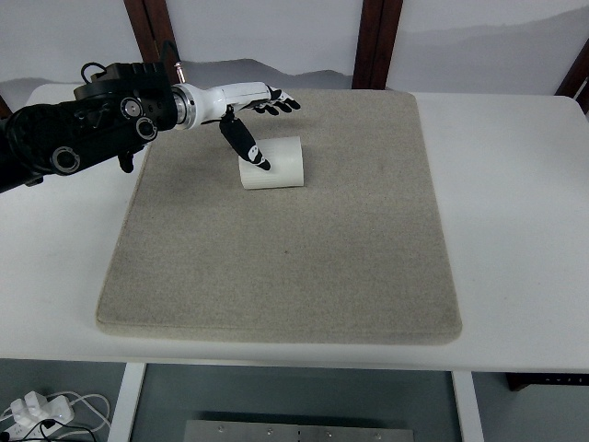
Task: Flip white cup upright
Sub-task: 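Lower the left hand over the lying white cup, fingers reaching down, then close the left hand's fingers around the cup body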
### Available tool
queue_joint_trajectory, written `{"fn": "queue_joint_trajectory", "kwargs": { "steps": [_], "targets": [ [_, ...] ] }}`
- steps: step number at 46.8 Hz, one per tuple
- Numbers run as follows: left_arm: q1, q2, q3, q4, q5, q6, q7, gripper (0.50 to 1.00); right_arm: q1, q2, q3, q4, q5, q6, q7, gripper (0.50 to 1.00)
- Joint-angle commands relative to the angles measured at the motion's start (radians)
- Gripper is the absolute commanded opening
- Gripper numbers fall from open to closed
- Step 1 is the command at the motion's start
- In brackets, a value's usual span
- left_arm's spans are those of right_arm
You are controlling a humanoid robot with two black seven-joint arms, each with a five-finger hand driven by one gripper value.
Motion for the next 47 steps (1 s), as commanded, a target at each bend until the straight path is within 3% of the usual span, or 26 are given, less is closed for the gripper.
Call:
{"fn": "queue_joint_trajectory", "kwargs": {
  "steps": [1, 18, 47],
  "targets": [
    [0.002, -0.002, 0.014, 0.001, 0.000, 0.000, 0.006, 0.973, 0.000, 0.000, 0.000, 0.000, 0.000, 0.000, 0.000, 0.952],
    [0.011, -0.103, 0.043, 0.078, -0.003, 0.026, 0.007, 0.973, 0.000, 0.000, 0.000, 0.000, 0.000, 0.000, 0.000, 0.952],
    [0.017, -0.158, 0.066, 0.196, -0.003, 0.023, 0.003, 0.958, 0.000, 0.000, 0.000, 0.000, 0.000, 0.000, 0.000, 0.952]
  ]
}}
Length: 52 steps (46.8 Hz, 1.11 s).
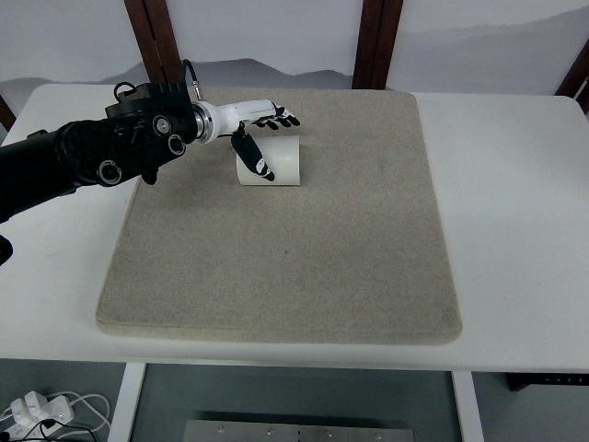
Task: Flip white cup upright
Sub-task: 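Close the left hand's fingers around the cup body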
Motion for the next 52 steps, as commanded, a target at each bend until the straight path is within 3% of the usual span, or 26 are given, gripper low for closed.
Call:
{"fn": "queue_joint_trajectory", "kwargs": {
  "steps": [1, 8, 17, 41, 48, 52],
  "targets": [
    [0.002, -0.019, 0.000, 0.021, 0.002, -0.002, -0.003, 0.958, 0.000, 0.000, 0.000, 0.000, 0.000, 0.000, 0.000, 0.952],
    [0.001, -0.031, 0.000, 0.042, 0.002, -0.005, -0.005, 0.956, 0.000, 0.000, 0.000, 0.000, 0.000, 0.000, 0.000, 0.952],
    [0.002, -0.041, 0.000, 0.043, 0.002, -0.006, -0.005, 0.902, 0.000, 0.000, 0.000, 0.000, 0.000, 0.000, 0.000, 0.952],
    [0.004, -0.044, 0.017, 0.046, 0.000, -0.011, -0.003, 0.866, 0.000, 0.000, 0.000, 0.000, 0.000, 0.000, 0.000, 0.952],
    [0.004, -0.044, 0.032, 0.046, 0.000, -0.008, -0.003, 0.819, 0.000, 0.000, 0.000, 0.000, 0.000, 0.000, 0.000, 0.952],
    [0.004, -0.044, 0.034, 0.045, -0.002, -0.009, -0.003, 0.733, 0.000, 0.000, 0.000, 0.000, 0.000, 0.000, 0.000, 0.952]
  ]
}}
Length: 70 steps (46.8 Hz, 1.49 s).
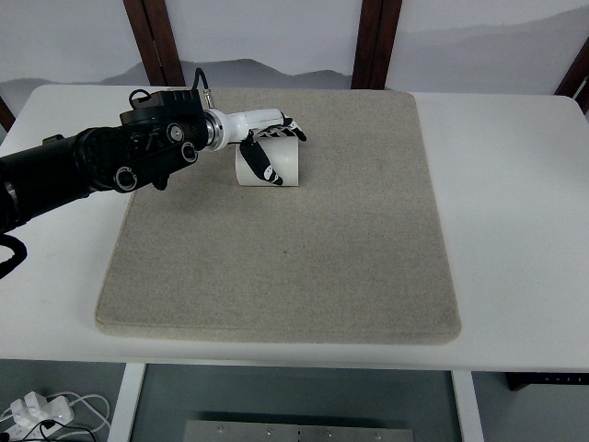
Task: Flip white cup upright
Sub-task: 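Close the left hand's fingers around the cup body, then lift the cup with the left hand and rotate it opening-up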
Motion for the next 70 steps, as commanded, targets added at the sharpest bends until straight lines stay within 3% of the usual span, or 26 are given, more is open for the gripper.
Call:
{"fn": "queue_joint_trajectory", "kwargs": {
  "steps": [1, 6, 14, 24, 30, 43, 50, 70],
  "targets": [
    [0.000, 0.000, 0.000, -0.001, 0.000, -0.001, 0.000, 0.709, 0.000, 0.000, 0.000, 0.000, 0.000, 0.000, 0.000, 0.952],
    [0.002, 0.002, 0.000, -0.002, -0.003, -0.001, -0.009, 0.626, 0.000, 0.000, 0.000, 0.000, 0.000, 0.000, 0.000, 0.952],
    [-0.004, 0.002, -0.015, -0.004, -0.019, 0.001, -0.016, 0.587, 0.000, 0.000, 0.000, 0.000, 0.000, 0.000, 0.000, 0.952],
    [-0.005, 0.015, -0.137, -0.010, -0.063, -0.013, -0.067, 0.583, 0.000, 0.000, 0.000, 0.000, 0.000, 0.000, 0.000, 0.952],
    [0.006, 0.037, -0.226, -0.008, -0.164, -0.059, -0.101, 0.583, 0.000, 0.000, 0.000, 0.000, 0.000, 0.000, 0.000, 0.952],
    [0.132, 0.085, -0.319, -0.002, -0.408, -0.151, -0.210, 0.589, 0.000, 0.000, 0.000, 0.000, 0.000, 0.000, 0.000, 0.952],
    [0.221, 0.088, -0.451, 0.013, -0.418, -0.200, -0.242, 0.587, 0.000, 0.000, 0.000, 0.000, 0.000, 0.000, 0.000, 0.952],
    [0.404, 0.078, -0.709, 0.067, -0.421, -0.366, -0.415, 0.589, 0.000, 0.000, 0.000, 0.000, 0.000, 0.000, 0.000, 0.952]
  ]
}}
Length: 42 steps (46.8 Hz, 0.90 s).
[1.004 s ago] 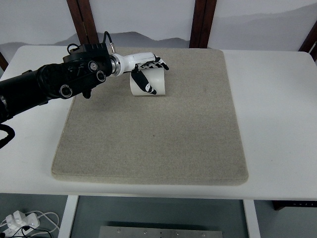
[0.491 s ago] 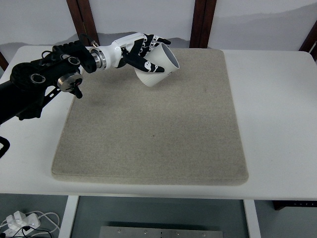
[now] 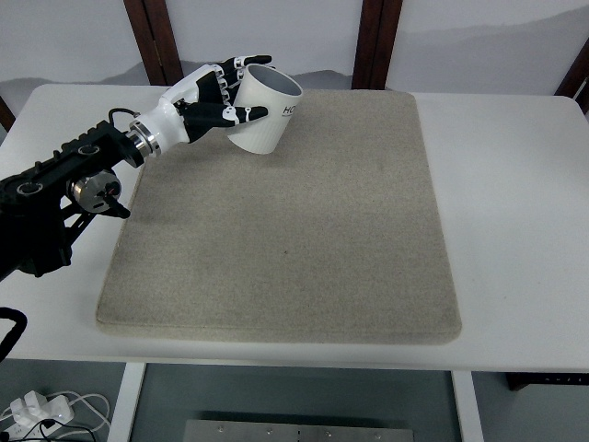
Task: Flip white cup upright
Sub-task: 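Lift the cup with the left hand and rotate it opening-up, then lower the upright cup onto the mat with the left hand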
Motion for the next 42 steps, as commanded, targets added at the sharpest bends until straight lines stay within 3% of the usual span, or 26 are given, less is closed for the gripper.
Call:
{"fn": "queue_joint_trajectory", "kwargs": {
  "steps": [1, 14, 42],
  "targets": [
    [0.020, -0.006, -0.033, 0.034, 0.000, -0.041, -0.039, 0.589, 0.000, 0.000, 0.000, 0.000, 0.000, 0.000, 0.000, 0.952],
    [0.023, -0.078, -0.045, 0.191, -0.032, -0.133, -0.134, 0.608, 0.000, 0.000, 0.000, 0.000, 0.000, 0.000, 0.000, 0.952],
    [0.014, -0.138, -0.027, 0.243, 0.017, -0.133, -0.139, 0.619, 0.000, 0.000, 0.000, 0.000, 0.000, 0.000, 0.000, 0.952]
  ]
}}
